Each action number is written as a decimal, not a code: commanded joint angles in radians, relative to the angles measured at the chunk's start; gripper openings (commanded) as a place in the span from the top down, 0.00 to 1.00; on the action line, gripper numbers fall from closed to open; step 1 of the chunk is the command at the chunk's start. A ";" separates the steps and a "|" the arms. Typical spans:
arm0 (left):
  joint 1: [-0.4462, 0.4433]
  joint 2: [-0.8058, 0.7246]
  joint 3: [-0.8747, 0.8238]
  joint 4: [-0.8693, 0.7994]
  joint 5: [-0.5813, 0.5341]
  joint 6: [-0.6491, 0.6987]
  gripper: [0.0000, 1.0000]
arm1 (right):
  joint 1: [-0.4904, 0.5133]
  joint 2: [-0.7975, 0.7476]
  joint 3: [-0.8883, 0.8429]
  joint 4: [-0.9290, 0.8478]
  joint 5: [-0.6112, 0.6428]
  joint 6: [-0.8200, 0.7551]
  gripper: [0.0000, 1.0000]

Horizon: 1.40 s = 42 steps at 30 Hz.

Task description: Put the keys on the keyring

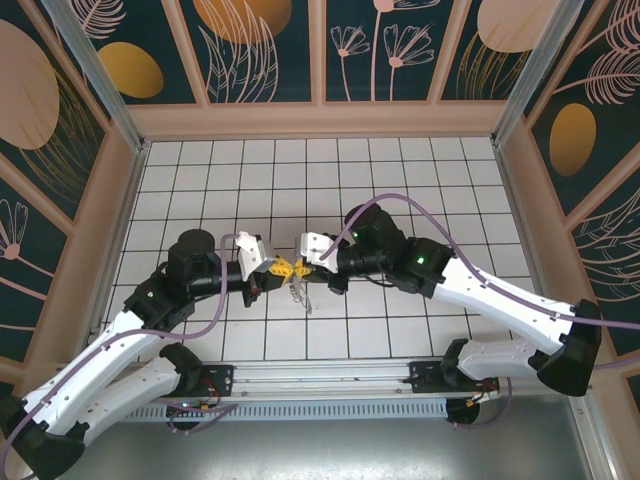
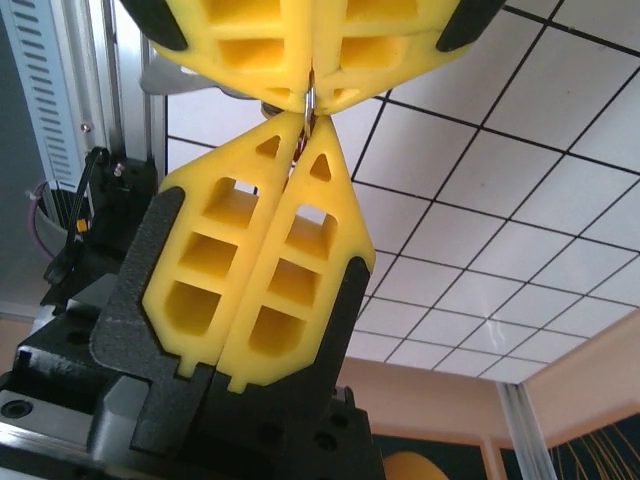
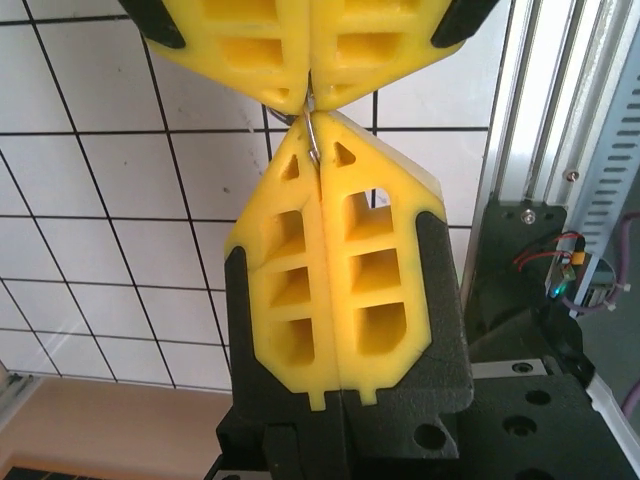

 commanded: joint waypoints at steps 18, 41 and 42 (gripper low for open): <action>-0.002 -0.088 -0.094 0.520 0.221 -0.231 1.00 | -0.005 -0.188 -0.193 0.282 -0.192 0.100 0.85; -0.003 -0.070 -0.051 0.326 0.150 -0.151 1.00 | -0.031 -0.220 -0.219 0.353 -0.148 0.132 1.00; -0.003 -0.065 -0.039 0.277 0.125 -0.128 0.94 | -0.031 -0.219 -0.212 0.339 -0.120 0.129 1.00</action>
